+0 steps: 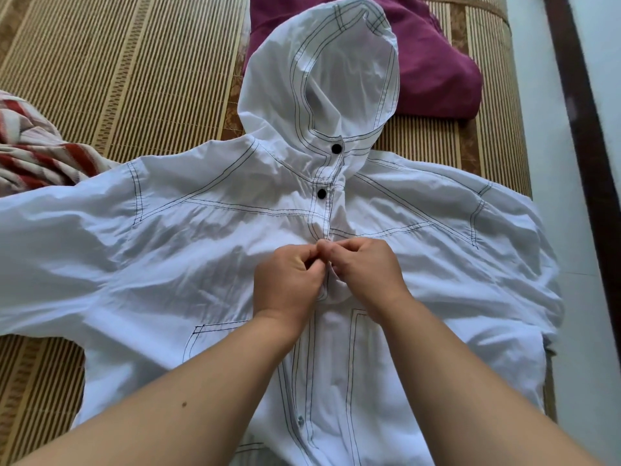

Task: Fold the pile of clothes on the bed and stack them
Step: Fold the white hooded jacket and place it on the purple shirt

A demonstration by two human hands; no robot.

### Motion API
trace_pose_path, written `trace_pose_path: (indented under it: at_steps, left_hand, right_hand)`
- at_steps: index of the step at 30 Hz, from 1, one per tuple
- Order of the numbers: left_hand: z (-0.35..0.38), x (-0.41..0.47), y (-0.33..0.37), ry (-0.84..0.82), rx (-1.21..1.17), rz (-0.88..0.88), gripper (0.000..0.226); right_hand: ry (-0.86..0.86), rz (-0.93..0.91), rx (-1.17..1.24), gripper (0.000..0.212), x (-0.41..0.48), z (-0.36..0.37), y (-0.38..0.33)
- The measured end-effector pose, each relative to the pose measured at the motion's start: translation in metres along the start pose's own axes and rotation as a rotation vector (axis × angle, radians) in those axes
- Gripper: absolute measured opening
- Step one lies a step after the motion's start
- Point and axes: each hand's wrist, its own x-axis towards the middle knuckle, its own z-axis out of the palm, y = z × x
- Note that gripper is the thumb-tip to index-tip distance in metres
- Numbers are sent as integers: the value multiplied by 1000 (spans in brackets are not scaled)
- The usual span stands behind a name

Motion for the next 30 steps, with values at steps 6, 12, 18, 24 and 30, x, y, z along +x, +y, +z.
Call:
trace_pose_path:
  at_steps: [6,12,18,24,30]
  left_hand:
    - [3,-11,-10,11,134,231,18]
    - [10,-12,-19,46,178,280,15]
    - [13,-10,-18,129,146,264,16]
    - [11,-8,-17,105,158,259,21]
    - [13,-6,-18,9,201,200,13]
  right_hand:
    - [-91,97,100,14,13,-3,-1]
    - [-140,-95,-352,13,22,1,-9]
    - [-233,-51,-250,20,27,-4,-8]
    - [-269,-84,-418,34,31,-6,-13]
    - [-181,-154,-596,31,29,0,-11]
